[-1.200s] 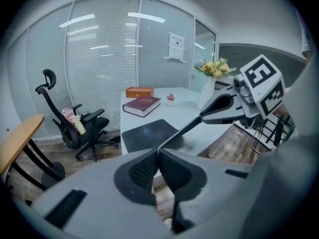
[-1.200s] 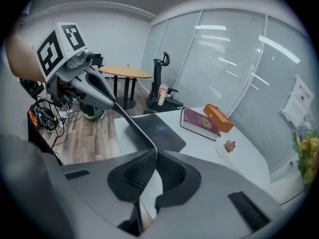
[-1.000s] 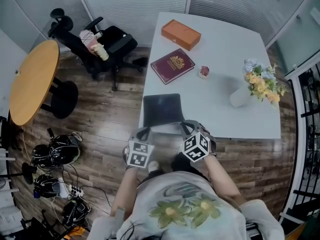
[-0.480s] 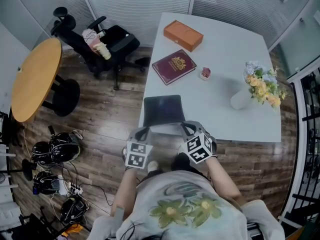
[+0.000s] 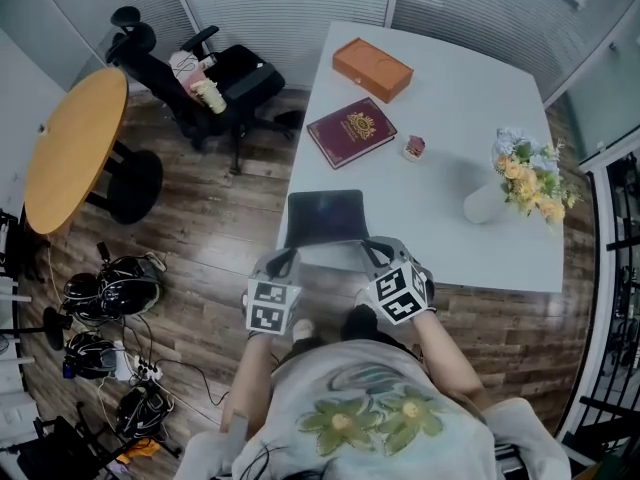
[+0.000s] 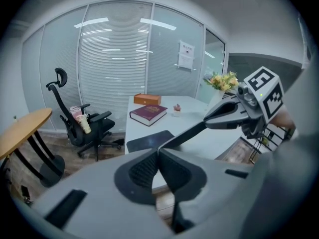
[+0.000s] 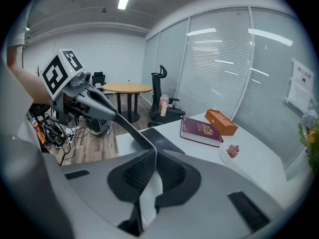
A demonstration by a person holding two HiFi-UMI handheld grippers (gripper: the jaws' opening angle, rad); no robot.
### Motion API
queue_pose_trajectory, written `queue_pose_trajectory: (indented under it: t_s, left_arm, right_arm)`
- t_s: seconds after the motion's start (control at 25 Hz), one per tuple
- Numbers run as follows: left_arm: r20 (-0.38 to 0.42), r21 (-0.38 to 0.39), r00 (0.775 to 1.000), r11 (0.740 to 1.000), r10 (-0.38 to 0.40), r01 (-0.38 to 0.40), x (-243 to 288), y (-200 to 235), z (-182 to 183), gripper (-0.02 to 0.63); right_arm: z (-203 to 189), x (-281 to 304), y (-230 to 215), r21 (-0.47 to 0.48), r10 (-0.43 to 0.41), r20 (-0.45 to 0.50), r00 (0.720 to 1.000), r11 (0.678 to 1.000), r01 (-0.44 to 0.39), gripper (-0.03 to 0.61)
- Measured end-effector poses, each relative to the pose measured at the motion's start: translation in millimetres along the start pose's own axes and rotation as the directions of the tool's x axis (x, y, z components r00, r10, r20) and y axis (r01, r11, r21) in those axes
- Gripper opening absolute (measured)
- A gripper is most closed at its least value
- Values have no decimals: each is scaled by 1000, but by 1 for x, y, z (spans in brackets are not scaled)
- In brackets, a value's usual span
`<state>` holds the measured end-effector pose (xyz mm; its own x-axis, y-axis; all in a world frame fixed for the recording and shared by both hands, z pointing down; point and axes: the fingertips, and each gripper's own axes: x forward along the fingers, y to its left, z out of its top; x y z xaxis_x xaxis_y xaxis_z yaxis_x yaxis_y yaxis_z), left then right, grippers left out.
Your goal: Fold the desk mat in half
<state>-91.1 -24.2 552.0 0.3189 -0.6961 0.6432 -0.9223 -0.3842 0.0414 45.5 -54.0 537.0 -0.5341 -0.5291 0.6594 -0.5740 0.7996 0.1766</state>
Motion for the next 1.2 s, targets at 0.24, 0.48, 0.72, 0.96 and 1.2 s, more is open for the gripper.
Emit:
queue_pose_trajectory:
  t_s: [0.24,0.48,0.72,0.96,1.2]
  left_arm:
    - [28,-36,999,999,20,-19,2,9,11,15]
    - [27,-52,999,998,37,-35,5,13,14,15]
    - [26,-75,998,996,51,-49,7,15,18,15]
    - [18,-73,997,995,76,-74,11,18,19,14]
    - [18,-85,994,991,105,-103,15,23,25,14]
  right_arm:
    - [6,1,-5,-8,25,17,1000,1000,-25,31]
    - [9,3,-10,-23,41,29,999,999,-40,31]
    - [11,6,-14,-48,48,32,998,998,-46,31]
    - [16,9,-18,-51,66,43,997,997,-64,31]
    - [22,14,-25,-67,87,58,995,994,-83,31]
